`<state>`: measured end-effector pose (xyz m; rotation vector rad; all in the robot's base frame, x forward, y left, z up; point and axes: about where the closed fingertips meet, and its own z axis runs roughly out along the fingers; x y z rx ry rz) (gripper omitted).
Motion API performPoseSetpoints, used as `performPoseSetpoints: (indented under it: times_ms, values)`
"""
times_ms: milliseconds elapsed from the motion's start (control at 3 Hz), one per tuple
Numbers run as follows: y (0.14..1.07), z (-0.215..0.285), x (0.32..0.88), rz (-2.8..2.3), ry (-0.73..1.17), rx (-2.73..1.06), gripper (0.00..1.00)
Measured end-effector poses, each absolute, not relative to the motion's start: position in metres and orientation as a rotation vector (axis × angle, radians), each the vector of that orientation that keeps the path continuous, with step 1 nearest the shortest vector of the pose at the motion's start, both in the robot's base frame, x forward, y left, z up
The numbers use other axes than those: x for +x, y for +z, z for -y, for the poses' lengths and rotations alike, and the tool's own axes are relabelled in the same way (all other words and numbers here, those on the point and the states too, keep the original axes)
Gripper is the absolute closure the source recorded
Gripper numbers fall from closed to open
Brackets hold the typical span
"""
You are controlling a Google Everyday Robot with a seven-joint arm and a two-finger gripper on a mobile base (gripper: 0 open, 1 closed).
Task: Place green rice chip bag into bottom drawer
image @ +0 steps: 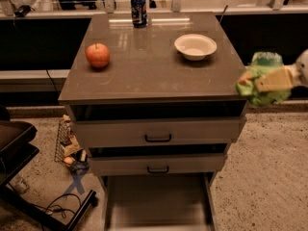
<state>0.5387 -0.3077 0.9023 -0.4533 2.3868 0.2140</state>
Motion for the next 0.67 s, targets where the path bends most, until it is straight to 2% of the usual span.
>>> performPoseSetpoints:
  times_ms: [333, 667]
  values:
    - [0.826, 0.329, 0.486, -2.508, 0.337, -0.475, 1.00]
    - [0.744, 0.349, 0.414, -2.635, 0.548, -0.425, 1.00]
